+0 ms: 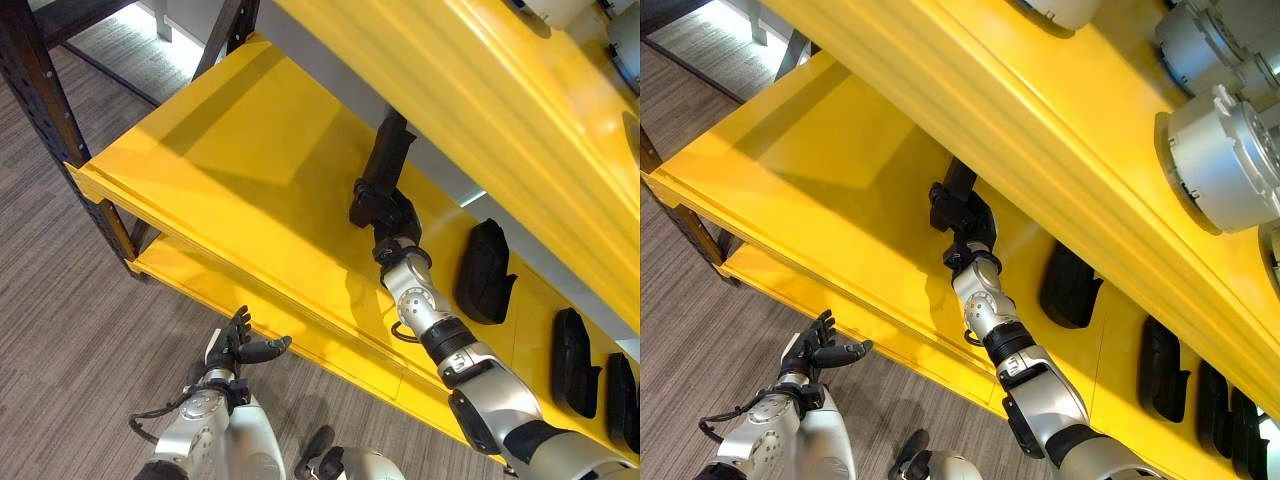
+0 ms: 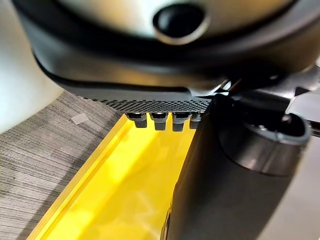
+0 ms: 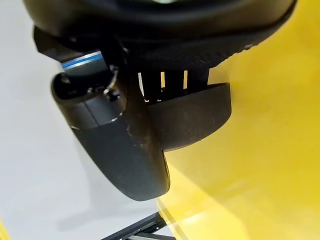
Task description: Move parts from the plastic box to the shelf.
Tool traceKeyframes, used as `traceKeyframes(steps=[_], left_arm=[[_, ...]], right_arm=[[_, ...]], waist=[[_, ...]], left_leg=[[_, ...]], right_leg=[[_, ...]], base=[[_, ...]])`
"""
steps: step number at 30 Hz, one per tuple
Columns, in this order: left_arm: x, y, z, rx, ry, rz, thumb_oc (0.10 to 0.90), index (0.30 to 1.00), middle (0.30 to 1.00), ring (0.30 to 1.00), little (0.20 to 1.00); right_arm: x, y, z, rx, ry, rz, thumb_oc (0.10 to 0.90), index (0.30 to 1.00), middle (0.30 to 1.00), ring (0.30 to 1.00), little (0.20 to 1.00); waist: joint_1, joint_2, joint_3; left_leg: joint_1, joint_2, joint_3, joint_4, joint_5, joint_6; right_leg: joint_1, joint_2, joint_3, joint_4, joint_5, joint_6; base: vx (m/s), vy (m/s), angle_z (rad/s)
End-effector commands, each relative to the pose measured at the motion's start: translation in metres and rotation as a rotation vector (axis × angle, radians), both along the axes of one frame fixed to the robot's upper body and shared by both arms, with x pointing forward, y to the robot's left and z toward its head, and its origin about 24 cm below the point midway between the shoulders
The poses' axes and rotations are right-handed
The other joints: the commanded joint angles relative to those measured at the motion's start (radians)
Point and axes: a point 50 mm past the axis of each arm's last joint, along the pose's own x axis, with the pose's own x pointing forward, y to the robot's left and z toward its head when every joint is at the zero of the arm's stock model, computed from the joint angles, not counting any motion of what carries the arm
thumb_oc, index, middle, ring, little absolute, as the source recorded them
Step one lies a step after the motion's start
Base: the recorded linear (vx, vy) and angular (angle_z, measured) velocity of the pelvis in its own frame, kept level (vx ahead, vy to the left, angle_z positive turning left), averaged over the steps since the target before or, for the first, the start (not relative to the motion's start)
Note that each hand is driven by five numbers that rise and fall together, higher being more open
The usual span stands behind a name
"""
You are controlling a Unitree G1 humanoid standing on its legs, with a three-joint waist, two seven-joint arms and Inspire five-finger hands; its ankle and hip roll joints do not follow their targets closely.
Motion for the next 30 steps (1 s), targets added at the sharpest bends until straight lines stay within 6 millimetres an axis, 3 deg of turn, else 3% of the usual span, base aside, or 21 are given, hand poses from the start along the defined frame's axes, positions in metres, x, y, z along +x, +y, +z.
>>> traceKeyframes(steps=[1, 3, 5, 6, 9, 10, 11, 12, 14, 15, 16, 17, 18, 19, 20, 21, 24, 26, 27, 28, 30], left_arm=[[0.015, -0.019, 0.026, -0.014, -0.143, -0.113, 0.9, 1.0, 1.0, 1.0, 1.0], [0.016, -0.019, 0.024, -0.011, -0.139, -0.109, 0.9, 1.0, 1.0, 1.0, 1.0], [0.014, -0.016, 0.02, 0.012, -0.123, -0.108, 0.9, 1.0, 1.0, 1.0, 1.0], [0.014, -0.016, 0.019, 0.015, -0.123, -0.104, 0.9, 1.0, 1.0, 1.0, 1.0], [0.015, -0.02, 0.015, 0.006, -0.109, -0.106, 0.9, 1.0, 1.0, 1.0, 1.0], [0.016, -0.02, 0.015, 0.015, -0.108, -0.109, 0.9, 1.0, 1.0, 1.0, 1.0], [0.016, -0.02, 0.014, 0.016, -0.106, -0.11, 0.9, 1.0, 1.0, 1.0, 1.0], [0.018, -0.023, 0.016, 0.009, -0.112, -0.122, 0.9, 1.0, 1.0, 1.0, 1.0], [0.02, -0.025, 0.018, 0.008, -0.119, -0.14, 0.9, 1.0, 1.0, 1.0, 1.0], [0.021, -0.025, 0.018, 0.003, -0.118, -0.145, 0.9, 1.0, 1.0, 1.0, 1.0], [0.022, -0.021, 0.021, 0.005, -0.121, -0.149, 0.9, 1.0, 1.0, 1.0, 1.0], [0.022, -0.021, 0.021, 0.005, -0.121, -0.149, 0.9, 1.0, 1.0, 1.0, 1.0], [0.022, -0.018, 0.027, -0.001, -0.137, -0.15, 0.9, 1.0, 1.0, 1.0, 1.0], [0.02, -0.019, 0.025, -0.005, -0.131, -0.16, 0.9, 1.0, 1.0, 1.0, 1.0], [0.019, -0.019, 0.025, -0.007, -0.128, -0.165, 0.9, 1.0, 1.0, 1.0, 1.0], [0.014, -0.024, 0.02, -0.02, -0.11, -0.183, 0.9, 1.0, 1.0, 1.0, 1.0], [0.009, -0.027, 0.016, -0.033, -0.088, -0.19, 0.9, 1.0, 1.0, 1.0, 1.0], [0.006, -0.024, 0.015, -0.03, -0.076, -0.189, 0.9, 1.0, 1.0, 1.0, 1.0], [0.003, -0.018, 0.014, -0.009, -0.069, -0.184, 0.9, 1.0, 1.0, 1.0, 1.0], [0.002, -0.016, 0.014, -0.006, -0.06, -0.182, 0.9, 1.0, 1.0, 1.0, 1.0], [0.001, -0.017, 0.012, -0.014, -0.055, -0.174, 0.9, 1.0, 1.0, 1.0, 1.0]], right_arm=[[0.008, -0.022, 0.033, 0.019, -0.111, -0.051, 0.4, 0.3, 0.3, 0.3, 0.3], [0.008, -0.024, 0.036, 0.018, -0.119, -0.055, 0.4, 0.3, 0.3, 0.3, 0.3], [0.009, -0.024, 0.04, 0.01, -0.131, -0.051, 0.4, 0.3, 0.3, 0.3, 0.3], [0.009, -0.026, 0.041, 0.005, -0.136, -0.054, 0.4, 0.3, 0.3, 0.3, 0.3], [0.009, -0.029, 0.039, 0.006, -0.134, -0.052, 0.4, 0.3, 0.3, 0.3, 0.3], [0.009, -0.031, 0.043, 0.01, -0.146, -0.057, 0.4, 0.3, 0.3, 0.3, 0.3], [0.01, -0.032, 0.043, 0.014, -0.148, -0.056, 0.4, 0.3, 0.3, 0.3, 0.3], [0.01, -0.037, 0.042, 0.02, -0.147, -0.075, 0.4, 0.3, 0.3, 0.3, 0.3], [0.011, -0.041, 0.042, 0.02, -0.146, -0.091, 0.4, 0.3, 0.3, 0.3, 0.3], [0.012, -0.042, 0.044, 0.021, -0.149, -0.098, 0.4, 0.3, 0.3, 0.3, 0.3], [0.012, -0.04, 0.043, 0.018, -0.148, -0.093, 0.4, 0.3, 0.3, 0.3, 0.3], [0.012, -0.04, 0.043, 0.018, -0.149, -0.094, 0.4, 0.3, 0.3, 0.3, 0.3], [0.01, -0.037, 0.041, 0.008, -0.154, -0.075, 0.4, 0.3, 0.3, 0.3, 0.3], [0.009, -0.04, 0.038, 0.002, -0.148, -0.085, 0.4, 0.3, 0.3, 0.3, 0.3], [0.009, -0.045, 0.039, -0.001, -0.153, -0.096, 0.4, 0.3, 0.3, 0.3, 0.3], [0.008, -0.055, 0.034, -0.023, -0.146, -0.12, 0.4, 0.3, 0.3, 0.3, 0.3], [0.005, -0.066, 0.023, -0.036, -0.118, -0.143, 0.4, 0.3, 0.3, 0.3, 0.3], [0.004, -0.075, 0.019, -0.049, -0.11, -0.154, 0.4, 0.3, 0.3, 0.3, 0.3], [0.003, -0.073, 0.017, -0.052, -0.105, -0.147, 0.4, 0.3, 0.3, 0.3, 0.3], [0.003, -0.075, 0.015, -0.046, -0.095, -0.156, 0.4, 0.3, 0.3, 0.3, 0.3], [0.003, -0.079, 0.013, -0.04, -0.088, -0.167, 0.4, 0.3, 0.3, 0.3, 0.3]], waist=[[0.003, 0.011, 0.011], [-0.011, 0.019, 0.0], [-0.039, 0.05, -0.018], [-0.049, 0.062, -0.019], [-0.077, 0.082, -0.03], [-0.078, 0.083, -0.029], [-0.071, 0.088, -0.029], [-0.043, 0.093, -0.016], [-0.024, 0.097, 0.001], [0.002, 0.101, 0.007], [0.022, 0.096, 0.02], [0.023, 0.097, 0.02], [0.018, 0.112, 0.03], [0.019, 0.117, 0.034], [0.016, 0.125, 0.038], [0.009, 0.159, 0.046], [-0.007, 0.183, 0.05], [-0.03, 0.18, 0.048], [-0.028, 0.154, 0.048], [-0.034, 0.153, 0.042], [-0.053, 0.16, 0.037]], left_leg=[[0.07, 0.044, 0.026, -0.138, 0.048, -0.027], [0.067, 0.027, 0.032, -0.161, 0.055, -0.021], [0.094, -0.008, 0.06, -0.241, 0.073, -0.009], [0.109, -0.021, 0.066, -0.267, 0.083, -0.002], [0.13, -0.07, 0.075, -0.354, 0.132, 0.029], [0.127, -0.092, 0.081, -0.377, 0.15, 0.041], [0.124, -0.109, 0.09, -0.388, 0.159, 0.048], [0.116, -0.134, 0.092, -0.38, 0.172, 0.053], [0.112, -0.134, 0.092, -0.365, 0.174, 0.046], [0.106, -0.122, 0.098, -0.357, 0.177, 0.037], [0.085, -0.088, 0.095, -0.343, 0.212, 0.004], [0.083, -0.085, 0.093, -0.342, 0.213, 0.002], [0.045, -0.038, 0.069, -0.341, 0.284, -0.024], [0.034, -0.029, 0.06, -0.346, 0.311, -0.033], [0.019, -0.026, 0.047, -0.352, 0.337, -0.044], [-0.014, -0.026, 0.044, -0.359, 0.384, -0.06], [-0.035, -0.008, 0.074, -0.326, 0.389, -0.064], [-0.023, 0.06, 0.079, -0.263, 0.36, -0.073], [0.005, 0.128, -0.07, -0.203, 0.335, -0.067], [0.029, 0.163, -0.154, -0.204, 0.33, -0.069], [0.07, 0.187, -0.159, -0.24, 0.33, -0.074]], right_leg=[[0.018, -0.113, 0.081, -0.066, 0.37, 0.052], [-0.001, -0.122, 0.092, -0.073, 0.411, 0.06], [-0.036, -0.144, 0.098, -0.076, 0.503, 0.074], [-0.059, -0.144, 0.109, -0.056, 0.492, 0.072], [-0.106, -0.052, 0.191, 0.084, 0.35, 0.043], [-0.119, 0.012, 0.202, 0.125, 0.278, 0.031], [-0.14, 0.044, 0.208, 0.164, 0.224, 0.02], [-0.16, 0.089, 0.189, 0.224, 0.116, -0.018], [-0.149, 0.082, 0.165, 0.221, 0.062, -0.046], [-0.123, 0.076, 0.126, 0.194, -0.01, -0.075], [-0.089, 0.108, 0.115, 0.125, -0.067, -0.103], [-0.088, 0.111, 0.115, 0.122, -0.066, -0.105], [-0.106, 0.156, 0.099, 0.131, -0.114, -0.139], [-0.102, 0.167, 0.085, 0.13, -0.13, -0.154], [-0.111, 0.174, 0.075, 0.136, -0.134, -0.159], [-0.119, 0.181, 0.042, 0.143, -0.138, -0.175], [-0.101, 0.174, -0.005, 0.119, -0.133, -0.184], [-0.097, 0.164, -0.02, 0.097, -0.101, -0.18], [-0.104, 0.133, 0.001, 0.106, -0.074, -0.16], [-0.107, 0.112, 0.011, 0.123, -0.072, -0.146], [-0.106, 0.092, 0.008, 0.154, -0.08, -0.136]], base=[[-0.06, 0.171, -0.02], [-0.03, 0.124, 0.03], [-0.02, 0.19, -0.06], [-0.03, 0.278, -0.15], [-0.04, 0.236, 0.03], [-0.14, 0.194, 0.23], [-0.27, 0.238, 0.5], [-0.2, 0.153, 0.52], [-0.17, 0.019, 0.22], [-0.31, -0.199, -0.19], [-0.25, -0.204, -0.34], [-0.39, -0.32, -0.53], [-0.28, -0.215, -0.41], [-0.33, -0.243, -0.21], [-0.27, -0.125, 0.14], [-0.2, -0.069, 0.42], [-0.13, -0.038, 0.59], [-0.12, 0.063, 0.61], [-0.02, 0.184, 0.33], [0.1, 0.232, -0.08], [0.16, 0.213, -0.15]])
